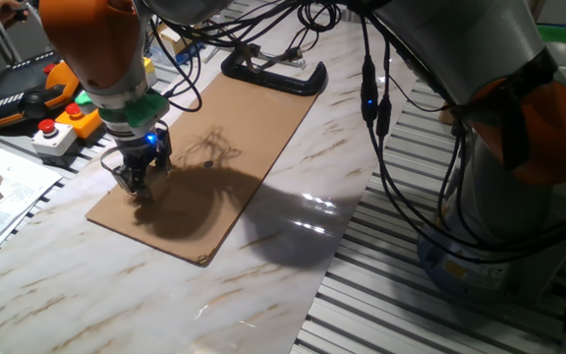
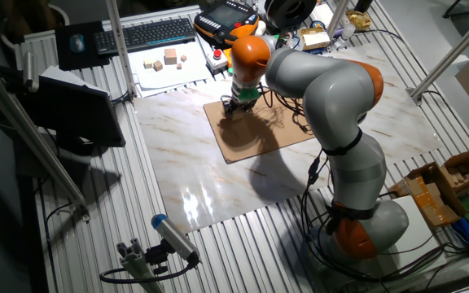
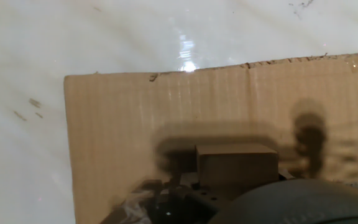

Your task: Hold a small block with the gripper and sweep it from left to right on the table

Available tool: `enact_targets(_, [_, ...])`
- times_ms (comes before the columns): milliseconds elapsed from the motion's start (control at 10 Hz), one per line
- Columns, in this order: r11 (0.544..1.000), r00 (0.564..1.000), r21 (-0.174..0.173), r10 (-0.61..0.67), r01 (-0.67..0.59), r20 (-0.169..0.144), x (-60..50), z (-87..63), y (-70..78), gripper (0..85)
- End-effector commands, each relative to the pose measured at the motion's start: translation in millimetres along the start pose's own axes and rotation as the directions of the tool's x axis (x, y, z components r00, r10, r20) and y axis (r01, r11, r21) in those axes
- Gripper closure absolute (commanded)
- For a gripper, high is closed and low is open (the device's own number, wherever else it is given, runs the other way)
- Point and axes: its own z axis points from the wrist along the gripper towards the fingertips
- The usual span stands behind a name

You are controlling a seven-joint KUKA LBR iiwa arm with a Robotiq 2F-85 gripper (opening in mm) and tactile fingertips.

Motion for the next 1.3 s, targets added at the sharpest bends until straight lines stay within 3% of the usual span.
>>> enact_targets(0, [1.0,1.0,0.001,0.001,-0.001,0.0,0.3,0.6,0.9,84.3])
enact_targets(1200, [1.0,1.0,0.007,0.02,-0.02,-0.002,2.5,1.2,17.6,84.3])
